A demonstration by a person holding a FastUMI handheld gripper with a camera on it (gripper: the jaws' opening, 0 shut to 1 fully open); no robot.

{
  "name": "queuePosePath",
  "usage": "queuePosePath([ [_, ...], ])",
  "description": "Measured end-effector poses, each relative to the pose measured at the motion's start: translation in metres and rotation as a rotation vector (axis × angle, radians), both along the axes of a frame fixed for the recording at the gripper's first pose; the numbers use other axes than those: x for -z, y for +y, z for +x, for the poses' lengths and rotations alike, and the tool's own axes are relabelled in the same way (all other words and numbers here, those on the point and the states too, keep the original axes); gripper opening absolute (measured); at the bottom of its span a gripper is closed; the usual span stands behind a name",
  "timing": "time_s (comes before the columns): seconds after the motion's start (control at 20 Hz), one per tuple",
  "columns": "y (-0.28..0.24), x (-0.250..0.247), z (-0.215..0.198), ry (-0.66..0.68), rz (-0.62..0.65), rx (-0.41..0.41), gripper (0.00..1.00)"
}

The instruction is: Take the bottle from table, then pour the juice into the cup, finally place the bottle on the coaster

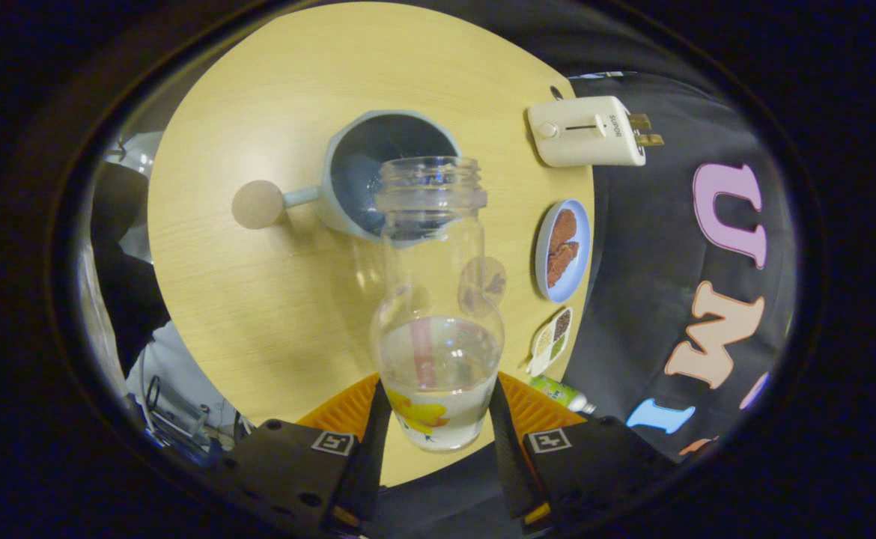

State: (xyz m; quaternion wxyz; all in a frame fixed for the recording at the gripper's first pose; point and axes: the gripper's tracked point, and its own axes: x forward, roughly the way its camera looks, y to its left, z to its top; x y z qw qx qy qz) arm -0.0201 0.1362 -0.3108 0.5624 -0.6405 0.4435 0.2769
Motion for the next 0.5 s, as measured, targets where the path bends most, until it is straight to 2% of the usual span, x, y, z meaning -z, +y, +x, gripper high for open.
queuePosePath([
  [0.5,-0.013,0.021,-0.020,-0.031,0.331,0.272,0.69],
])
